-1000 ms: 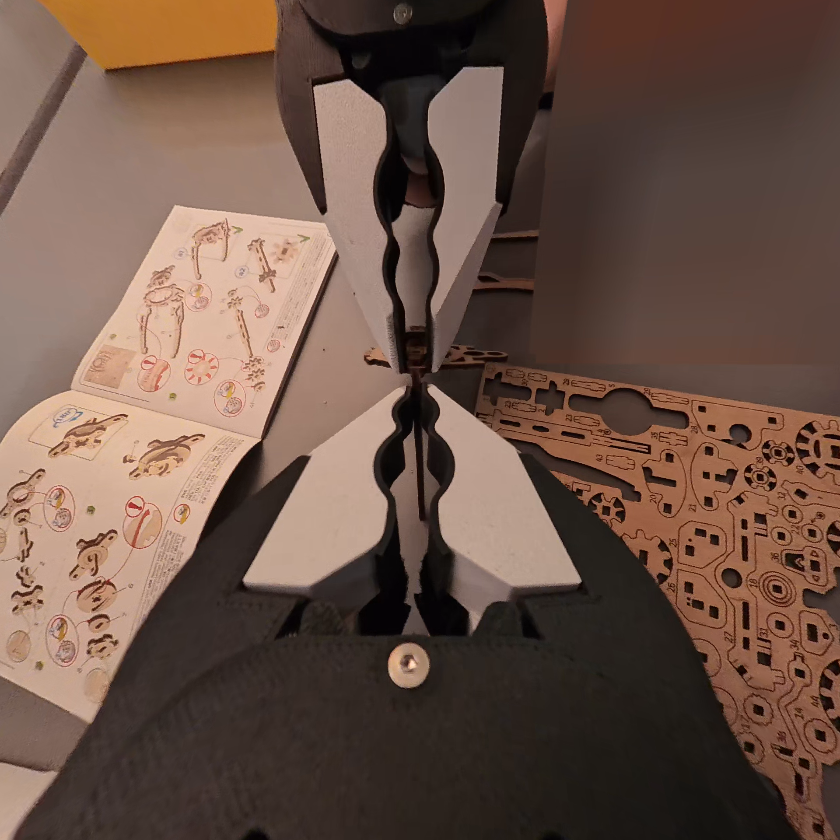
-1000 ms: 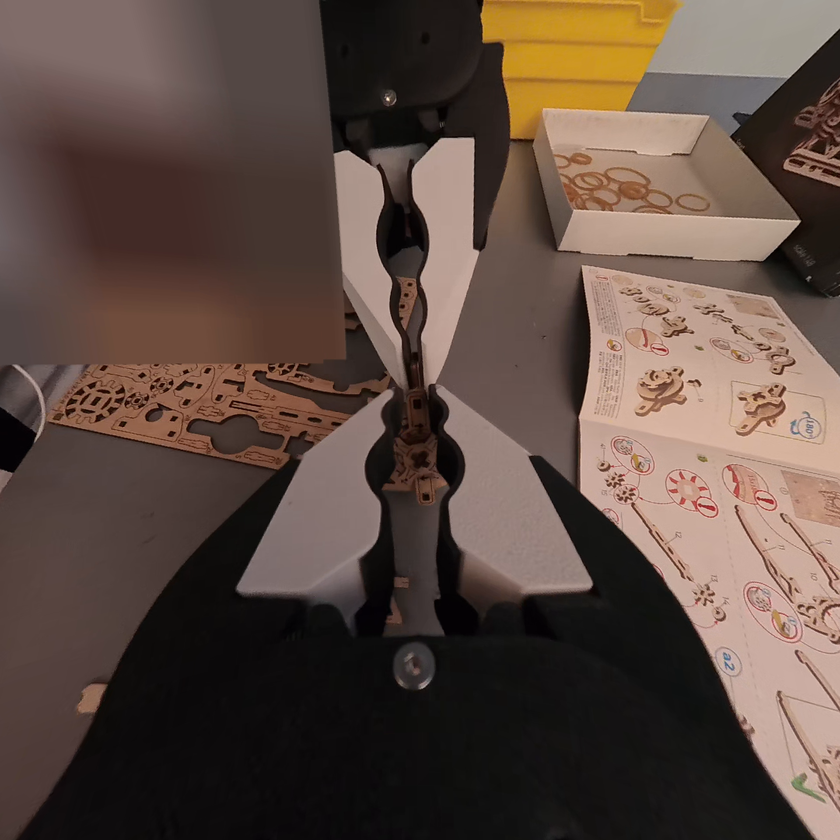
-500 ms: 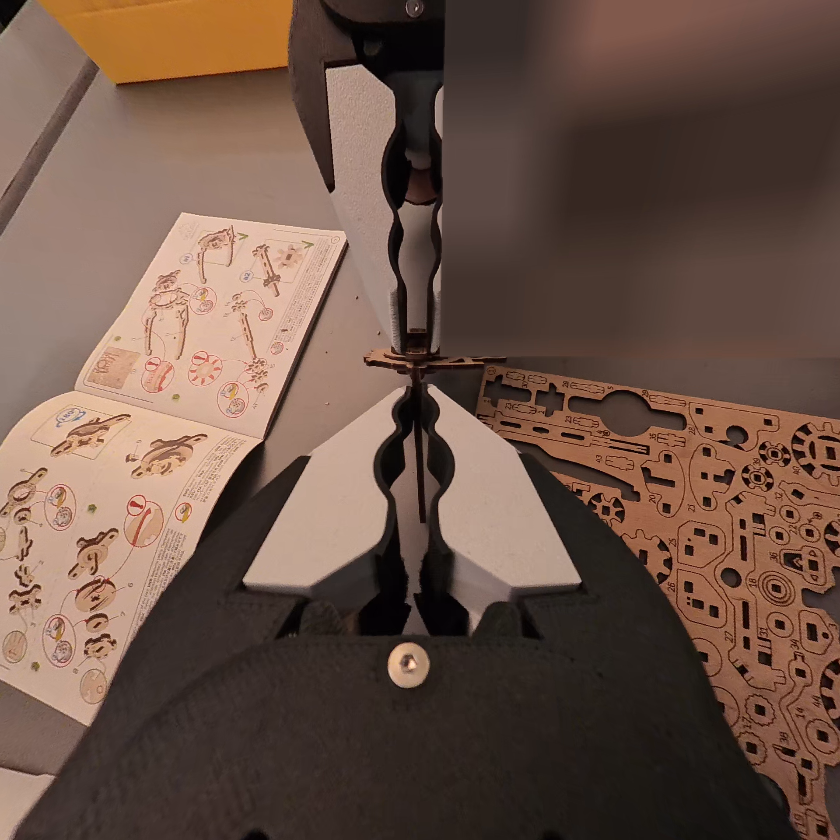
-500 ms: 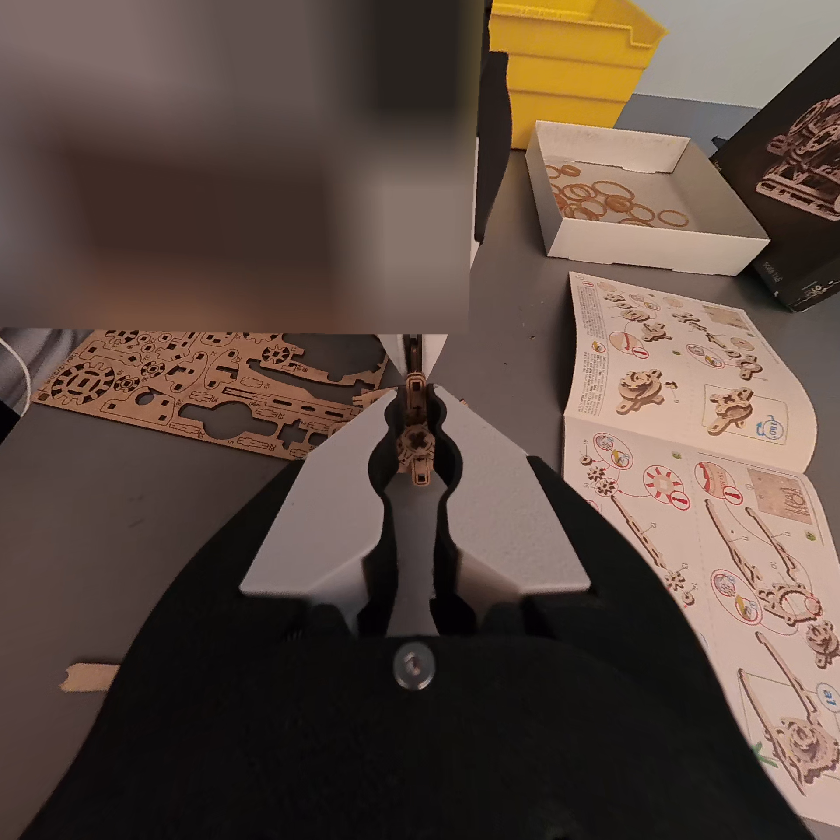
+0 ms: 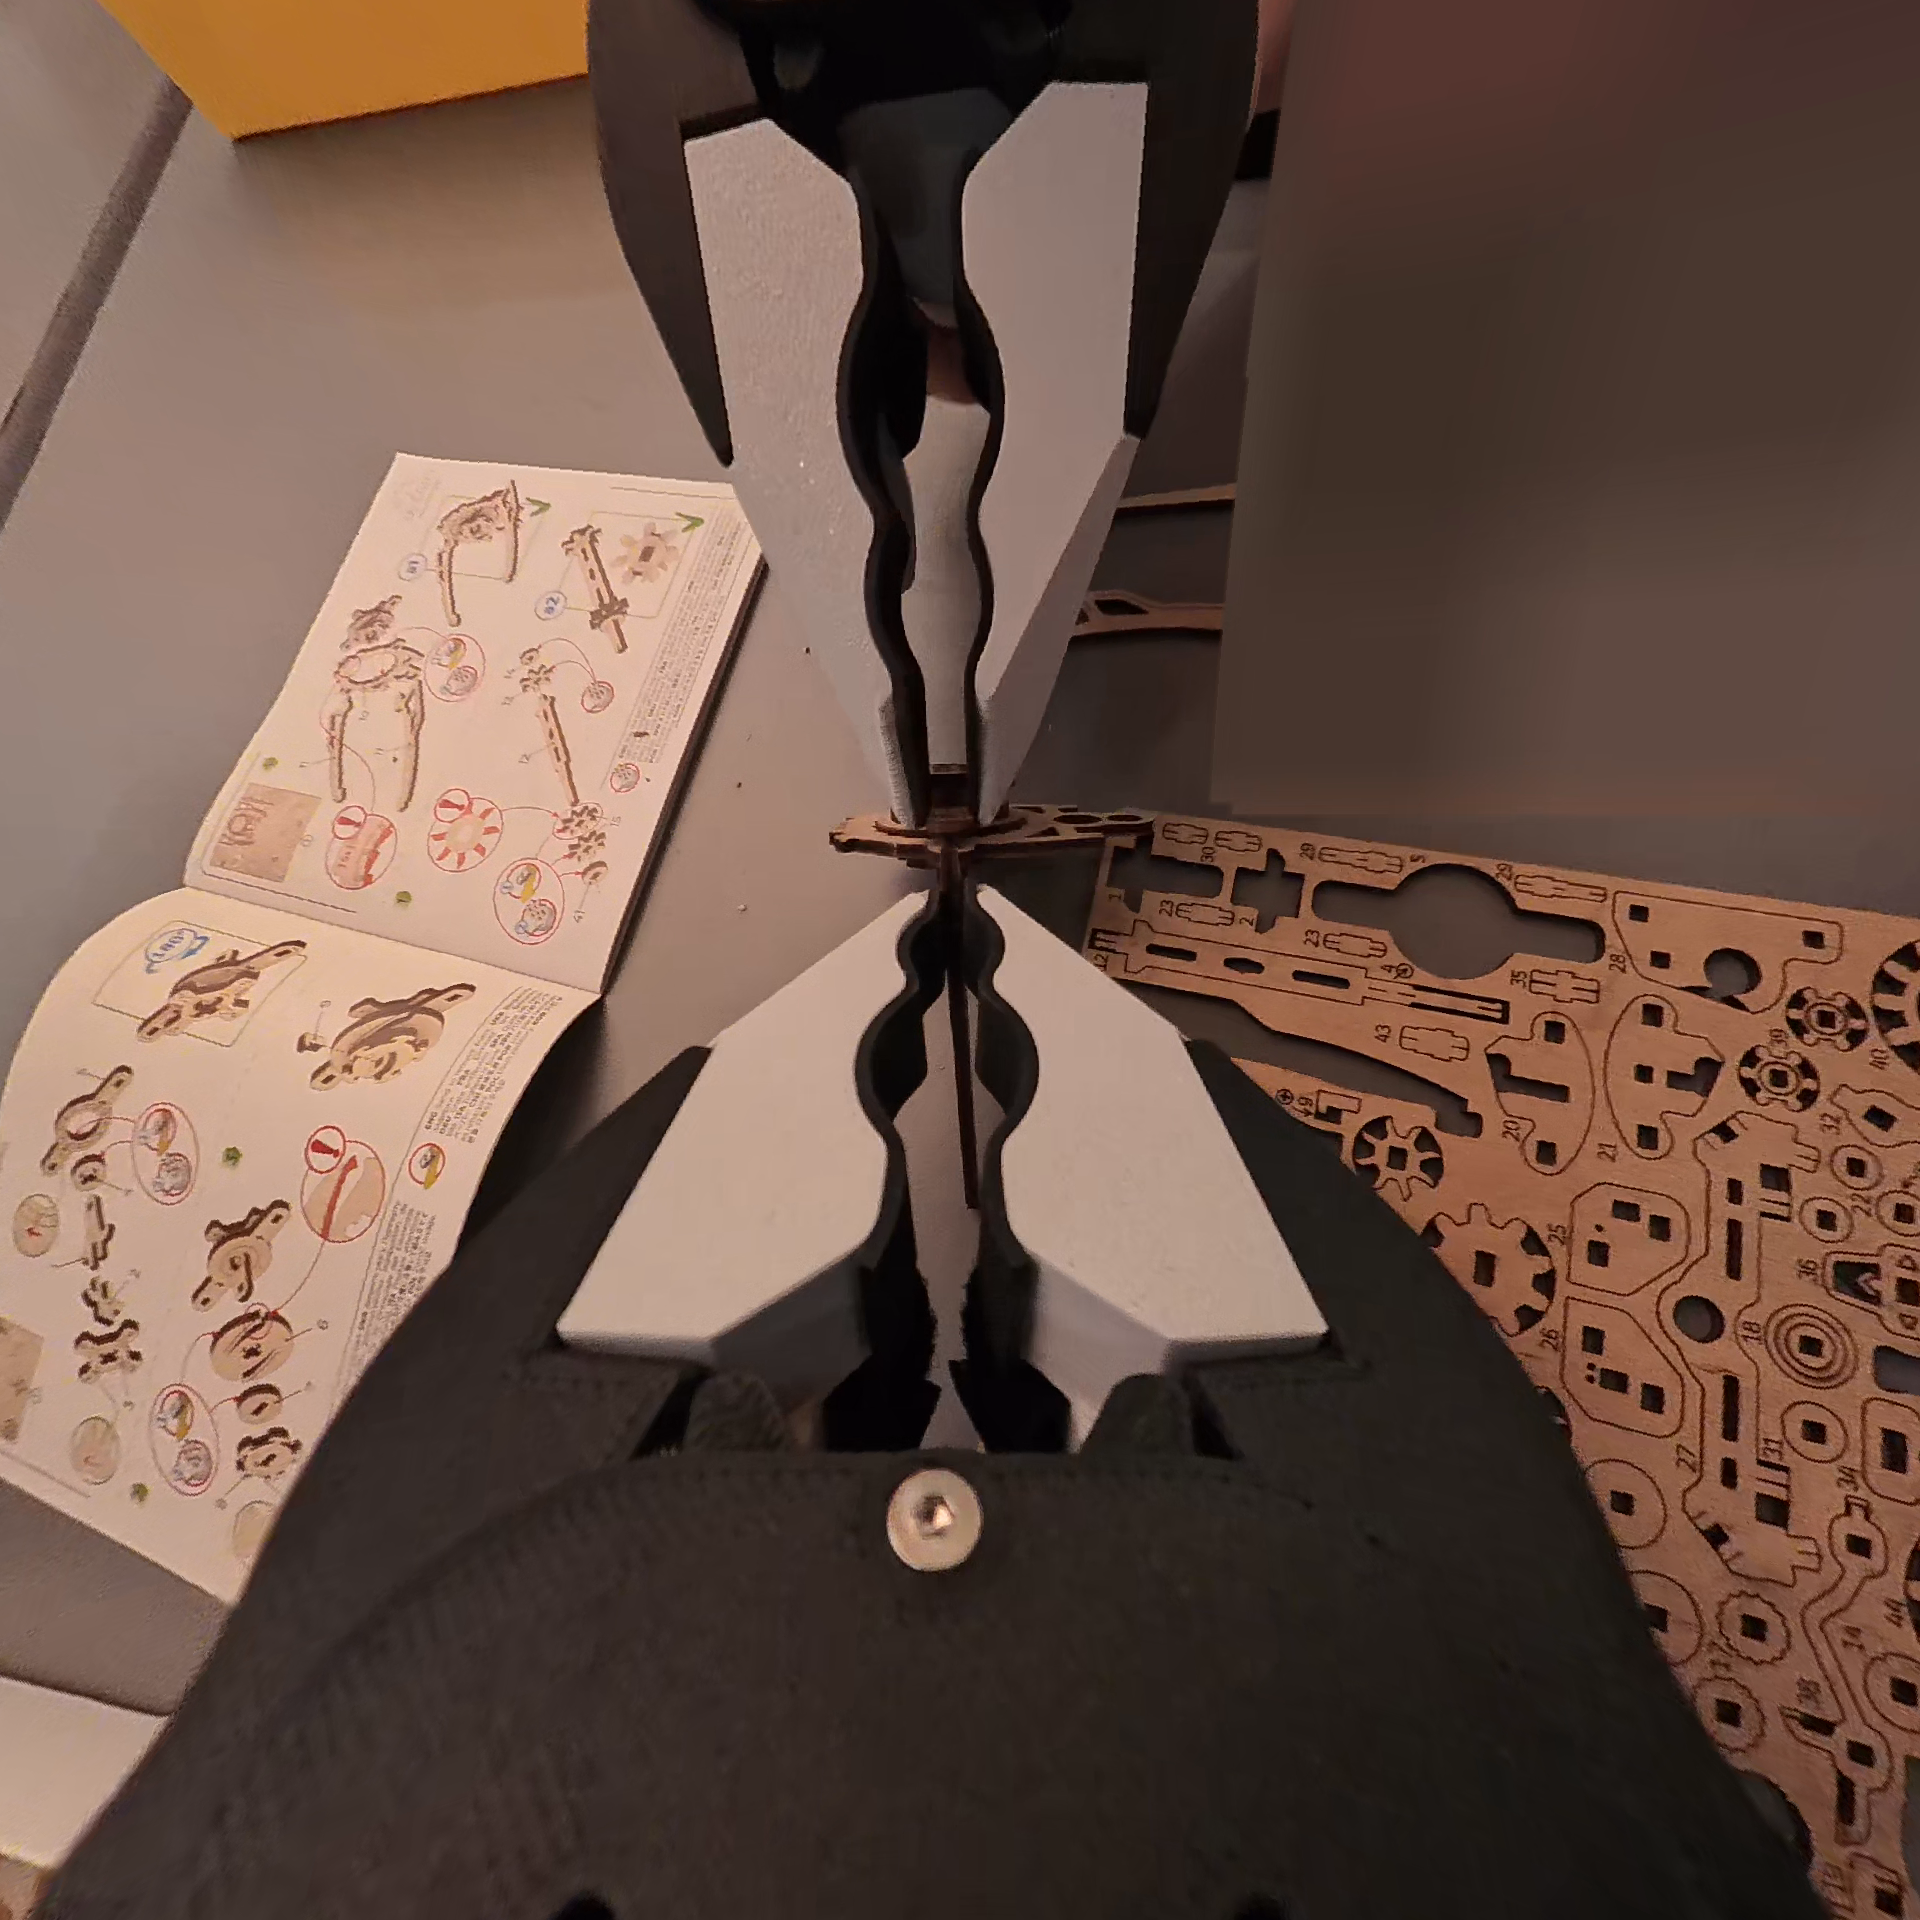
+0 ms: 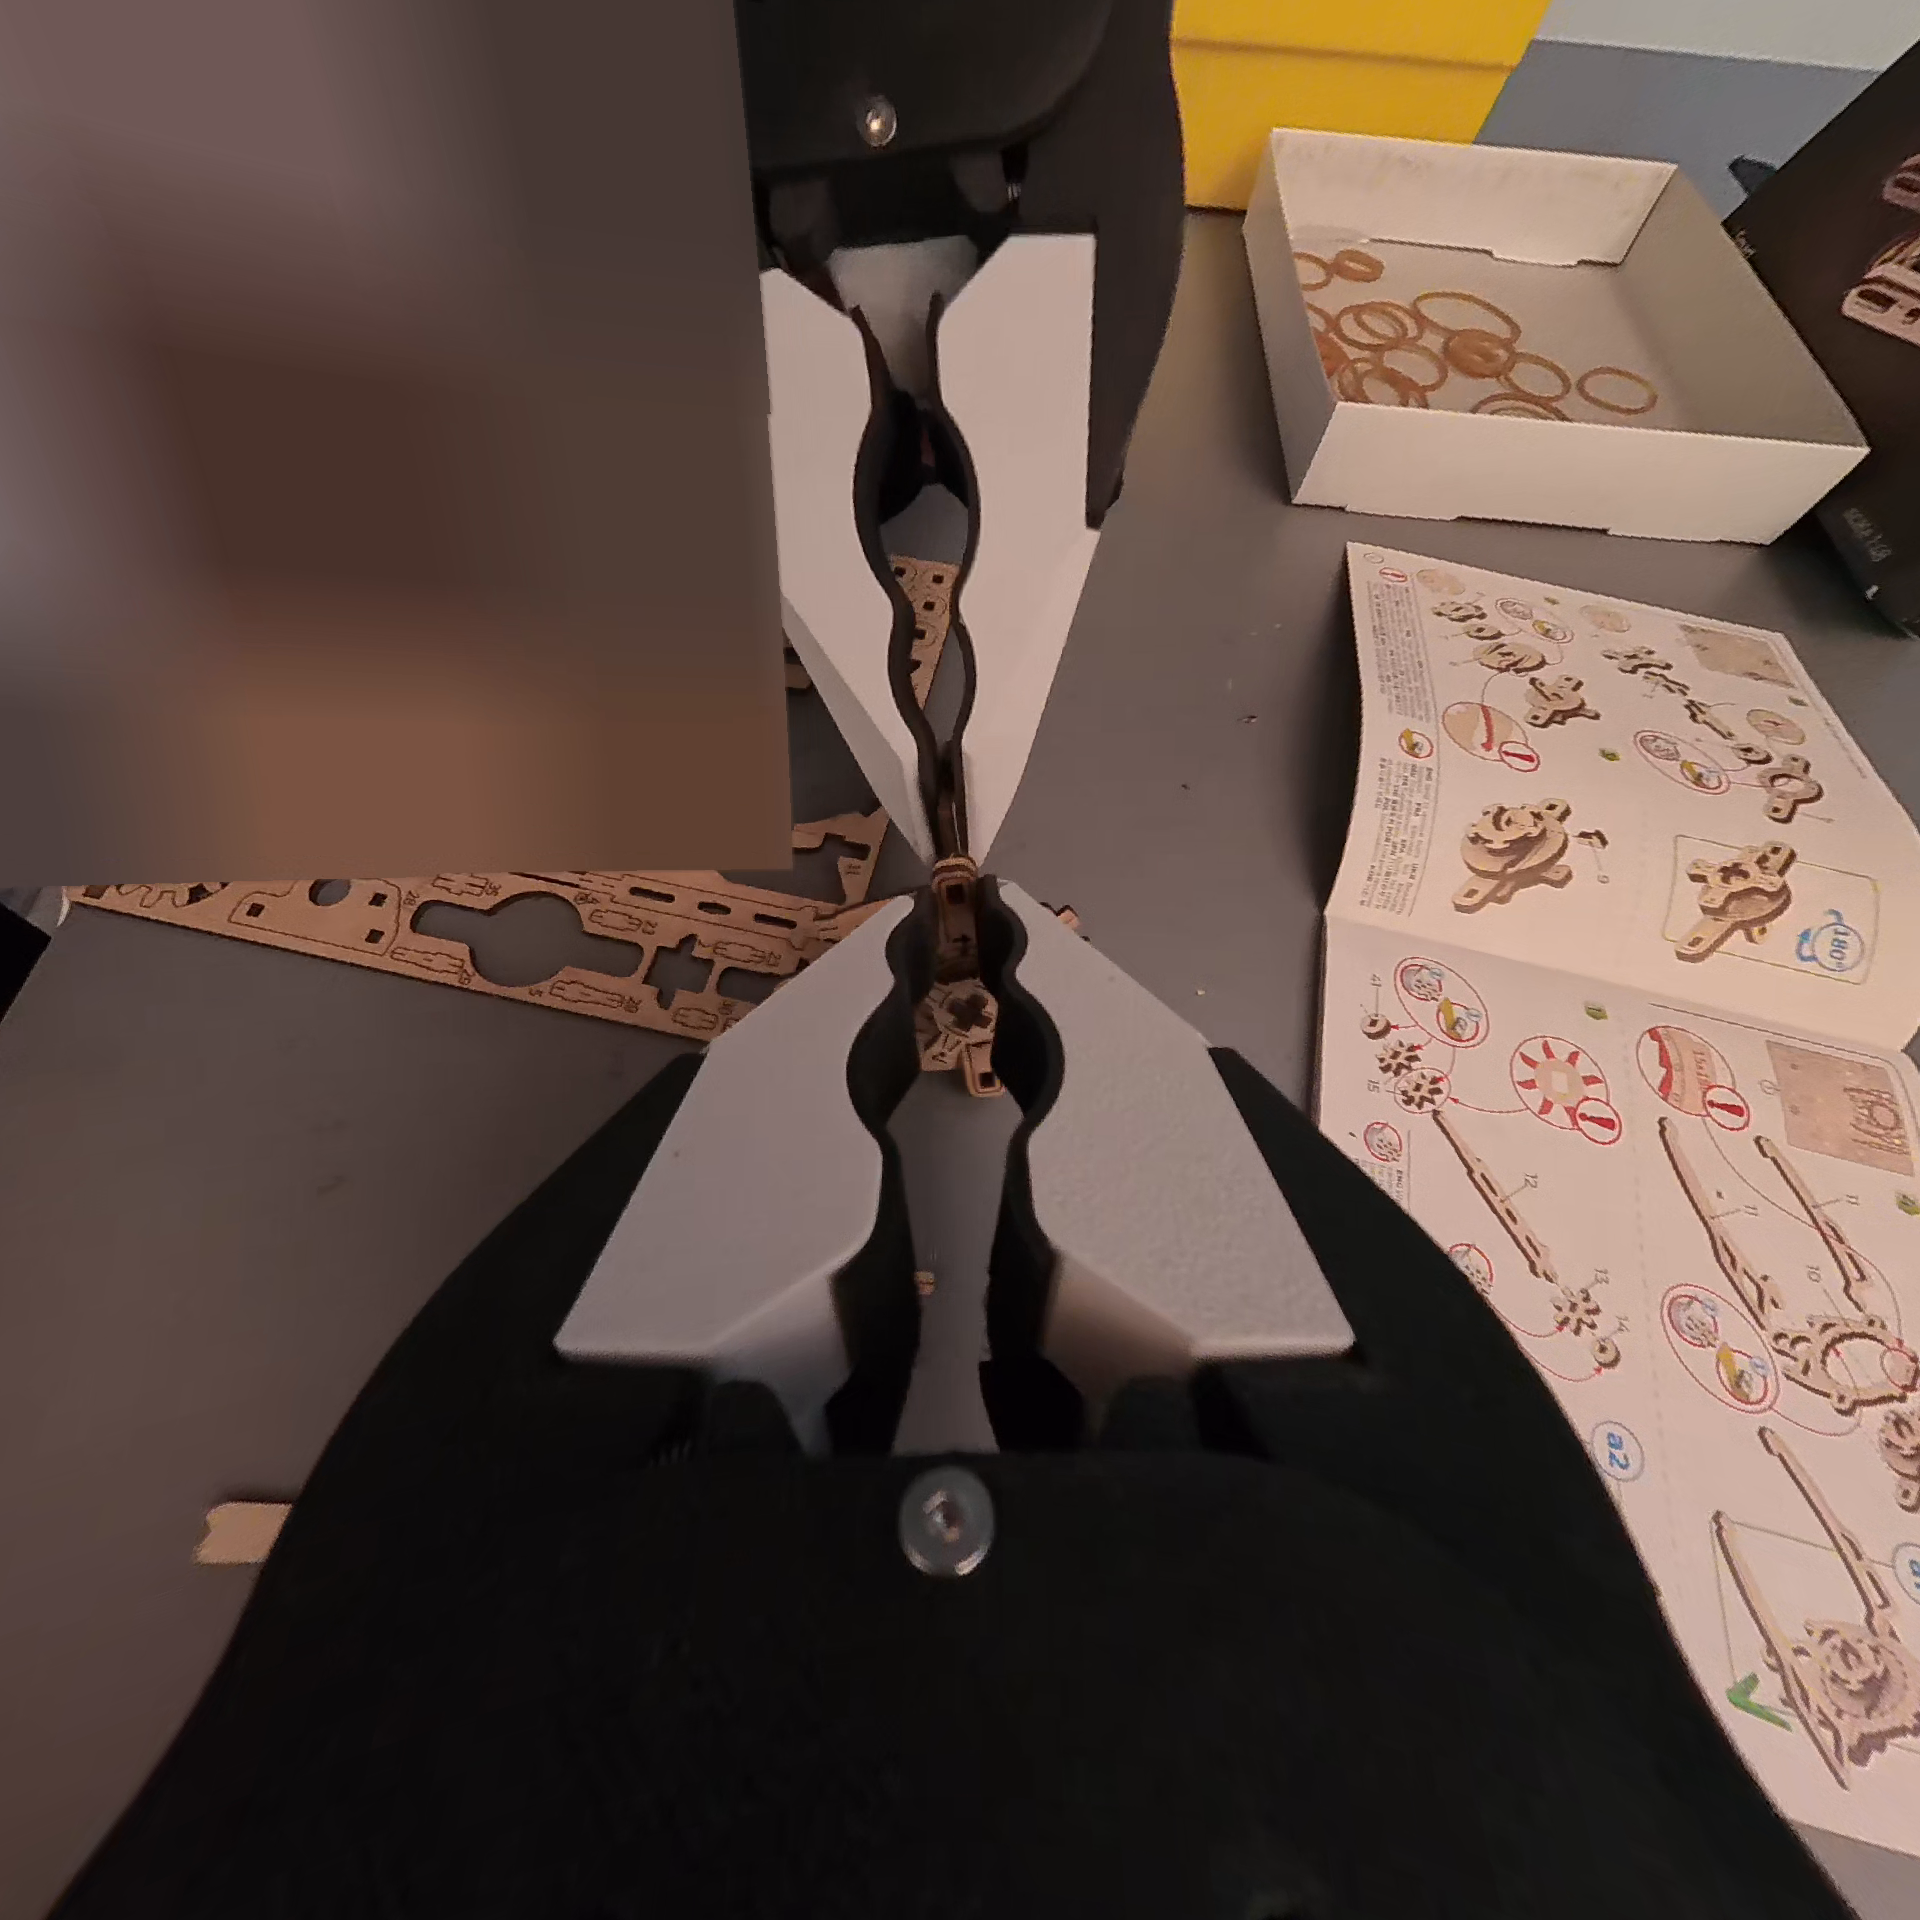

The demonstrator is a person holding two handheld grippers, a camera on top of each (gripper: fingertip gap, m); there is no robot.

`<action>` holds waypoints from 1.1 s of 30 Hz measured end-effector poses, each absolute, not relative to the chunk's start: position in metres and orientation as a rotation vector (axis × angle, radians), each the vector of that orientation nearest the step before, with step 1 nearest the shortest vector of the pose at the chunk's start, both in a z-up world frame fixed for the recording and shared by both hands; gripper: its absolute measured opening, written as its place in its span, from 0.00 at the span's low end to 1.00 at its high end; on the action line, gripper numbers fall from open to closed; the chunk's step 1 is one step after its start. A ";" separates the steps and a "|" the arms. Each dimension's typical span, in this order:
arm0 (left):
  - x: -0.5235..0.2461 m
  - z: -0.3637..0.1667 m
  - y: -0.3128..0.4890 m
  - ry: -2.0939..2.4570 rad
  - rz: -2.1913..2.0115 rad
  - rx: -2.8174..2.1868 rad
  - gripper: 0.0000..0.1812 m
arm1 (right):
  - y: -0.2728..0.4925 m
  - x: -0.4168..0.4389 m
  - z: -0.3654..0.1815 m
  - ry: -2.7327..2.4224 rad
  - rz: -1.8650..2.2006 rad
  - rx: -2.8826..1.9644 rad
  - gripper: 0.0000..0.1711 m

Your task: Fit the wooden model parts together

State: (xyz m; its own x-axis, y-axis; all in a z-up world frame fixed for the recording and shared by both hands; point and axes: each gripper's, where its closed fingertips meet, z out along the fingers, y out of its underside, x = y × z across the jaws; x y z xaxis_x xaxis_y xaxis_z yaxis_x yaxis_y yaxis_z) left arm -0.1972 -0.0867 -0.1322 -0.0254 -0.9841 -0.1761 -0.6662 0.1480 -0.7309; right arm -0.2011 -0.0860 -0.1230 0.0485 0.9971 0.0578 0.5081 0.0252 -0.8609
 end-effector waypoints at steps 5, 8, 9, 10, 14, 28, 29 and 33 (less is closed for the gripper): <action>-0.197 -0.132 -0.086 1.747 -0.624 -1.596 0.00 | -0.085 -0.201 -0.123 -1.572 0.800 -1.622 0.03; -0.196 -0.132 -0.086 1.748 -0.626 -1.599 0.00 | -0.085 -0.201 -0.124 -1.578 0.786 -1.638 0.03; -0.196 -0.132 -0.087 1.751 -0.624 -1.599 0.00 | -0.085 -0.201 -0.124 -1.580 0.783 -1.644 0.03; -0.196 -0.132 -0.087 1.752 -0.620 -1.598 0.00 | -0.085 -0.200 -0.124 -1.586 0.777 -1.648 0.03; -0.195 -0.132 -0.086 1.762 -0.605 -1.594 0.00 | -0.085 -0.201 -0.124 -1.598 0.754 -1.665 0.03; -0.199 -0.106 -0.071 1.594 -0.747 -1.572 0.08 | -0.064 -0.186 -0.093 -1.239 1.145 -1.662 0.00; -0.200 -0.106 -0.071 1.595 -0.769 -1.577 0.06 | -0.063 -0.185 -0.096 -1.257 1.113 -1.669 0.00; -0.206 -0.111 -0.074 1.650 -0.747 -1.566 0.08 | -0.072 -0.193 -0.112 -1.339 1.054 -1.683 0.05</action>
State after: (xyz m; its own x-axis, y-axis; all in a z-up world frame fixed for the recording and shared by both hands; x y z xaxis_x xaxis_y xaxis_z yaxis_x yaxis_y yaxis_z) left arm -0.2055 -0.0744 -0.1109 0.0078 -0.9934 -0.1145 -0.5694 0.0897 -0.8172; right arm -0.1928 -0.0716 -0.1117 0.1221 0.9802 -0.1560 0.3825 -0.1915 -0.9039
